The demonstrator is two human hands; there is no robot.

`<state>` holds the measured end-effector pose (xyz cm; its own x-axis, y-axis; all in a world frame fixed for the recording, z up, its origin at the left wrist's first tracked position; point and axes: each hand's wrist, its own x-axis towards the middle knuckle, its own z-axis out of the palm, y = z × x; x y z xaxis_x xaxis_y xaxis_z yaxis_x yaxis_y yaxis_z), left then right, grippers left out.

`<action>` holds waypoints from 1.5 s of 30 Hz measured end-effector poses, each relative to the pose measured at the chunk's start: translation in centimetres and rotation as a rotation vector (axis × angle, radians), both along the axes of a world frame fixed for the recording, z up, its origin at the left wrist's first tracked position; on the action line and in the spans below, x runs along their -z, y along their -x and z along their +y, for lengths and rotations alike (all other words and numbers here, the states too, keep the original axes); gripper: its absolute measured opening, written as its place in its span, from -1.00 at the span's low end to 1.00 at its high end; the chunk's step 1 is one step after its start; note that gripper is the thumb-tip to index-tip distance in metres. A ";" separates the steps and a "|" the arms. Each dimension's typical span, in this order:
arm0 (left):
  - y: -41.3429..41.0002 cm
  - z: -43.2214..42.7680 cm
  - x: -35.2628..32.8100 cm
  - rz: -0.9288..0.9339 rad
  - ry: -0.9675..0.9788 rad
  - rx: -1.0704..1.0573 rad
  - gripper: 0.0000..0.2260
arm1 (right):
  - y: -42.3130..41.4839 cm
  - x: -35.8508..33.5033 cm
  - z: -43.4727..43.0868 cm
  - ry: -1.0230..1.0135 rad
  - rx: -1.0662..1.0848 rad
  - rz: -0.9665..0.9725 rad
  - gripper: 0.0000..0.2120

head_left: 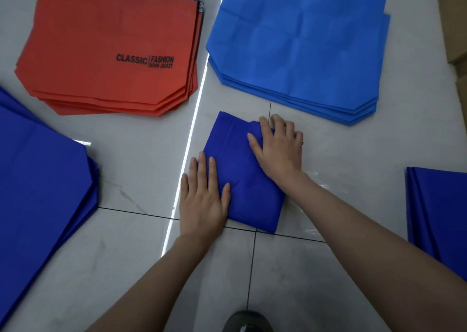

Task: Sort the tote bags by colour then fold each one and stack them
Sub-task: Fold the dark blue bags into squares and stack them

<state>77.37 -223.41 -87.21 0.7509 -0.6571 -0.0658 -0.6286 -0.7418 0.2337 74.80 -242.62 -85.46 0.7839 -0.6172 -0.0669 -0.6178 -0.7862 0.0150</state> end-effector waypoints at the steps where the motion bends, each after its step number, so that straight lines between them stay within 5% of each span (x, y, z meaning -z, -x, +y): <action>1: -0.1 0.1 0.0 -0.003 -0.009 0.010 -0.45 | 0.1 -0.3 0.2 0.023 0.011 -0.010 -0.45; 7: -0.2 1.5 -0.5 0.016 0.050 -0.115 -0.43 | 3.4 -1.7 1.2 -0.194 0.296 -0.056 -0.48; 15: 2.8 1.4 -5.2 0.608 0.632 -0.372 -0.45 | 9.1 -1.9 4.9 -0.623 0.739 -0.384 -0.48; 22: 3.4 0.8 -6.1 0.936 0.790 -0.266 -0.51 | 12.2 -3.7 4.9 -0.847 0.824 -0.673 -0.60; 25: 1.9 -0.7 -7.4 1.008 0.756 -0.157 -0.53 | 14.4 -4.7 4.0 -1.122 0.874 -0.897 -0.72; 29: 1.0 -4.4 -10.0 1.025 0.666 0.106 -0.54 | 17.7 -6.3 2.7 -1.488 0.961 -1.134 -0.63; 34: 3.5 -10.3 -12.2 0.724 0.587 0.284 -0.50 | 20.3 -7.9 2.3 -1.246 1.039 -1.451 -0.80; 39: 7.9 -12.8 -12.2 0.719 0.571 0.302 -0.51 | 24.2 -9.5 0.6 -0.953 1.318 -1.821 -0.88; 45: 9.5 -10.4 -9.7 0.791 0.491 0.345 -0.66 | 29.0 -8.7 -2.4 -0.533 1.675 -1.800 -0.78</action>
